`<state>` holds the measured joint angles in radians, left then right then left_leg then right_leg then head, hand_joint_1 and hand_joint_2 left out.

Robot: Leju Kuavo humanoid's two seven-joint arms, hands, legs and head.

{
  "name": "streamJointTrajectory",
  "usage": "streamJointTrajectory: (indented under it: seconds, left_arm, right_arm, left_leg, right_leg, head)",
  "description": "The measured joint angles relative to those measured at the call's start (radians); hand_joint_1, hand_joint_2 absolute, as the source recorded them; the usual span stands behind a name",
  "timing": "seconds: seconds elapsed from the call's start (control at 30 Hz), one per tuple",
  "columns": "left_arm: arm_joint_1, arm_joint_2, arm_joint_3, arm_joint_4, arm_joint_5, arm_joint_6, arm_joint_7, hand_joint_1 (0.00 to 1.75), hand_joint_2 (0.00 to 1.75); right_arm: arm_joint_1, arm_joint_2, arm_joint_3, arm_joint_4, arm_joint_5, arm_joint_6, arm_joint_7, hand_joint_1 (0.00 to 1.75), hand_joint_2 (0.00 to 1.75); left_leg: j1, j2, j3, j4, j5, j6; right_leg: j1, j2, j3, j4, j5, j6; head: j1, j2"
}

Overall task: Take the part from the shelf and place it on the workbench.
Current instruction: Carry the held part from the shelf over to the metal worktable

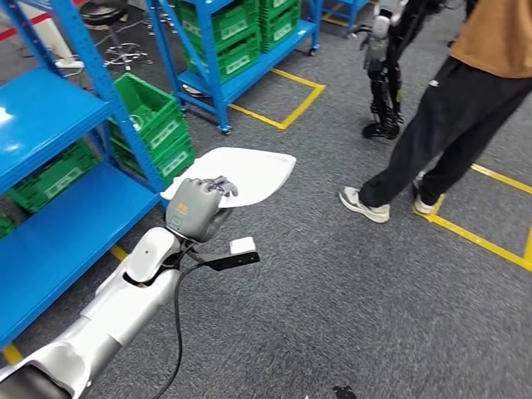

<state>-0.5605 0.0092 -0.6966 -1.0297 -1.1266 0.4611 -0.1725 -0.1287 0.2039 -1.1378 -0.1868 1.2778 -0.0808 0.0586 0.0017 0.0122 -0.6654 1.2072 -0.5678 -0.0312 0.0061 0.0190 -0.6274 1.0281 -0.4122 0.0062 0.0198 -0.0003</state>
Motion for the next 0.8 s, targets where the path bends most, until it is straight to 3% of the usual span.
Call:
streamJointTrajectory:
  seconds: [0.07,0.1,0.13,0.2,0.27,0.33,0.37,0.43,0.5,0.57,0.6,0.67,0.7,0.77,0.8]
  left_arm:
    - [-0.004,0.002,0.006,0.007,0.004,-0.005,-0.003,1.75,1.75]
    - [-0.008,0.003,0.008,0.010,0.005,-0.006,-0.005,1.75,1.75]
    - [-0.015,0.004,0.009,0.013,0.006,-0.007,-0.008,1.75,1.75]
    - [-0.034,0.004,0.010,0.019,0.008,-0.007,-0.014,1.75,1.75]
    - [-0.049,0.004,0.011,0.027,0.009,-0.007,-0.017,1.75,1.75]
    - [-0.055,0.003,0.012,0.034,0.011,-0.008,-0.018,1.75,1.75]
    - [-0.058,0.002,0.012,0.036,0.012,-0.008,-0.018,1.75,1.75]
    - [-0.066,-0.003,0.013,0.040,0.014,-0.008,-0.020,1.75,1.75]
    - [-0.070,-0.005,0.013,0.043,0.015,-0.008,-0.022,1.75,1.75]
    - [-0.070,-0.003,0.014,0.049,0.015,-0.008,-0.022,1.75,1.75]
    - [-0.071,-0.002,0.014,0.052,0.016,-0.008,-0.022,1.75,1.75]
    - [-0.072,-0.002,0.014,0.055,0.016,-0.008,-0.022,1.75,1.75]
    - [-0.074,-0.001,0.014,0.055,0.016,-0.008,-0.022,1.75,1.75]
    - [-0.079,0.000,0.016,0.057,0.016,-0.008,-0.022,1.75,1.75]
    - [-0.081,0.001,0.016,0.057,0.016,-0.008,-0.023,1.75,1.75]
  right_arm:
    - [-0.001,0.000,-0.001,0.000,0.000,0.000,0.000,0.00,1.75]
    - [-0.002,0.000,-0.001,0.000,0.000,0.000,0.000,0.00,1.75]
    - [-0.004,0.001,-0.002,0.000,0.000,0.000,0.000,0.00,1.75]
    - [-0.007,0.001,-0.003,0.000,0.000,0.000,0.000,0.00,1.75]
    - [-0.009,0.002,-0.003,0.000,0.000,-0.001,0.000,0.00,1.75]
    - [-0.009,0.001,-0.004,0.000,0.000,-0.002,0.000,0.00,1.75]
    - [-0.008,0.001,-0.004,0.000,0.000,-0.002,0.000,0.00,1.75]
    - [-0.007,0.001,-0.005,0.000,0.001,-0.005,0.000,0.00,1.75]
    - [-0.010,-0.001,-0.006,0.000,0.001,-0.006,0.000,0.00,1.75]
    - [-0.015,-0.002,-0.007,0.000,0.001,-0.006,0.000,0.00,1.75]
    - [-0.016,-0.002,-0.007,0.000,0.002,-0.006,0.000,0.00,1.75]
    - [-0.012,-0.002,-0.007,0.000,0.003,-0.007,0.001,0.00,1.75]
    - [-0.010,-0.002,-0.007,0.000,0.003,-0.008,0.002,0.00,1.75]
    - [-0.007,-0.002,-0.007,0.000,0.005,-0.010,0.004,0.00,1.75]
    - [-0.006,-0.002,-0.007,0.000,0.005,-0.011,0.004,0.00,1.75]
  left_leg:
    - [0.000,-0.009,-0.045,0.075,-0.006,0.000]
    - [0.001,-0.010,-0.044,0.062,0.018,0.001]
    - [0.002,-0.016,-0.027,0.016,0.055,0.001]
    - [0.011,-0.061,0.024,-0.107,0.121,0.000]
    - [0.016,-0.096,0.054,-0.178,0.136,0.003]
    - [0.015,-0.082,0.057,-0.189,0.131,0.012]
    - [0.015,-0.072,0.058,-0.191,0.132,0.018]
    - [0.016,-0.050,0.060,-0.193,0.133,0.028]
    - [0.012,-0.025,0.062,-0.193,0.131,0.035]
    - [0.008,0.002,0.064,-0.193,0.128,0.039]
    - [0.007,0.015,0.066,-0.193,0.126,0.039]
    - [0.007,0.037,0.071,-0.192,0.122,0.036]
    - [0.005,0.048,0.074,-0.192,0.119,0.032]
    - [-0.002,0.066,0.078,-0.192,0.115,0.024]
    - [-0.006,0.077,0.079,-0.192,0.114,0.020]
  right_leg:
    - [0.000,0.028,0.001,0.000,0.001,-0.002]
    - [-0.001,0.041,0.002,0.001,0.001,-0.001]
    - [-0.002,0.055,0.003,0.001,0.001,0.000]
    - [-0.003,0.078,-0.001,0.005,0.002,0.007]
    - [-0.005,0.100,-0.013,0.010,0.004,0.019]
    - [-0.009,0.123,-0.024,0.007,0.010,0.032]
    - [-0.009,0.119,-0.028,0.007,0.011,0.037]
    - [-0.004,0.071,-0.048,0.043,-0.011,0.048]
    - [0.000,0.012,-0.093,0.149,-0.063,0.057]
    - [-0.001,-0.008,-0.133,0.243,-0.095,0.060]
    - [-0.001,-0.012,-0.131,0.246,-0.087,0.059]
    - [-0.002,-0.032,-0.080,0.157,-0.037,0.056]
    - [0.003,-0.055,-0.047,0.098,-0.017,0.055]
    - [0.011,-0.087,-0.010,0.025,-0.005,0.040]
    - [0.015,-0.087,-0.008,0.019,-0.008,0.032]
  head:
    - [-0.001,0.000]
    - [-0.001,0.000]
    - [-0.001,0.000]
    - [-0.001,0.000]
    - [-0.001,0.000]
    - [-0.002,0.000]
    - [-0.003,0.000]
    - [0.001,0.000]
    - [0.007,0.000]
    - [0.010,0.000]
    - [0.011,0.000]
    - [0.011,0.000]
    - [0.011,0.000]
    - [0.010,0.000]
    - [0.008,0.000]
